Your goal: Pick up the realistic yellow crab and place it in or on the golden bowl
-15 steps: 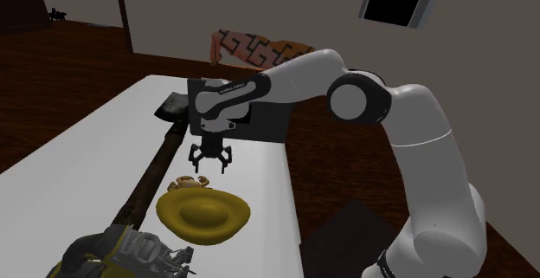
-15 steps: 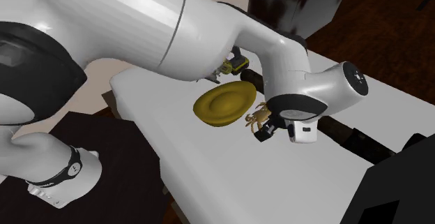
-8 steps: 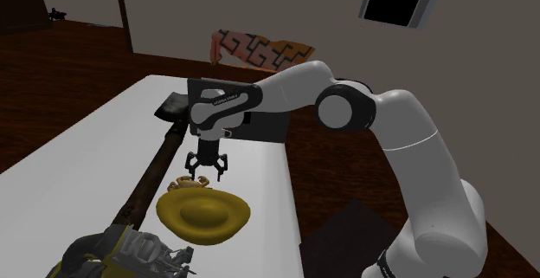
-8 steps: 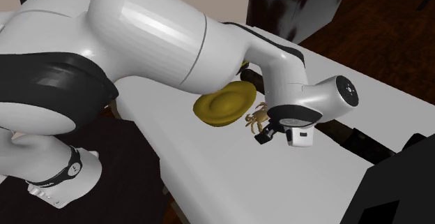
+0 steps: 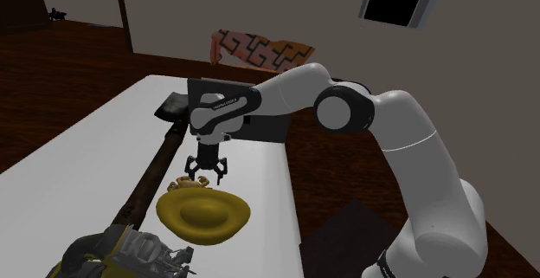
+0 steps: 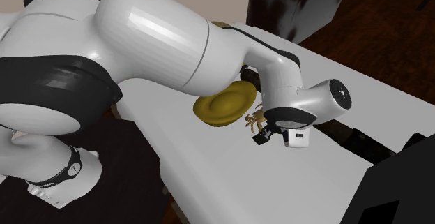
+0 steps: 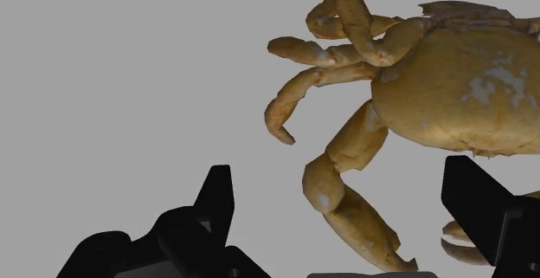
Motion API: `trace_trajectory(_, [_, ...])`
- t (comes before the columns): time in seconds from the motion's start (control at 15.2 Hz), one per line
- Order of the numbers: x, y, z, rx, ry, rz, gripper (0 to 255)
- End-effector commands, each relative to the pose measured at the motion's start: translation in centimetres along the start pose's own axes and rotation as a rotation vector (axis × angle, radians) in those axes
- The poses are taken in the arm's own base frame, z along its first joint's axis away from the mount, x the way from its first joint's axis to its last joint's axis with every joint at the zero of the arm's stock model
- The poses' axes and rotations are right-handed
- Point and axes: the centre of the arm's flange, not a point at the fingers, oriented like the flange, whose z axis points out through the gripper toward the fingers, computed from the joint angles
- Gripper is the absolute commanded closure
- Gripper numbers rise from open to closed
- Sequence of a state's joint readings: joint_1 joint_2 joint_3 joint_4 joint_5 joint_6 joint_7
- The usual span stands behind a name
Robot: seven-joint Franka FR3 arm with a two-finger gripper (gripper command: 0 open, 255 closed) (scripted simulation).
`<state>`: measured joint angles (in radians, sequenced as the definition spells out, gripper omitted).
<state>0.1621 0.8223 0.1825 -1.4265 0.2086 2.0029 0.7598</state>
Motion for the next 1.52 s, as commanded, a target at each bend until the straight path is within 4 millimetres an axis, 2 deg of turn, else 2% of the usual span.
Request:
trace_trajectory(0.0, [0.0, 0.0, 0.0, 0.0, 0.0, 0.0, 0])
trace_trajectory(0.07, [0.0, 0.0, 0.0, 0.0, 0.0, 0.0, 255])
trace_trajectory(0.66, [0.0, 0.0, 0.0, 0.0, 0.0, 0.0, 255])
trace_trajectory(1.45, [-2.4, -0.2, -5.8, 0.0, 0.0, 0.0, 255])
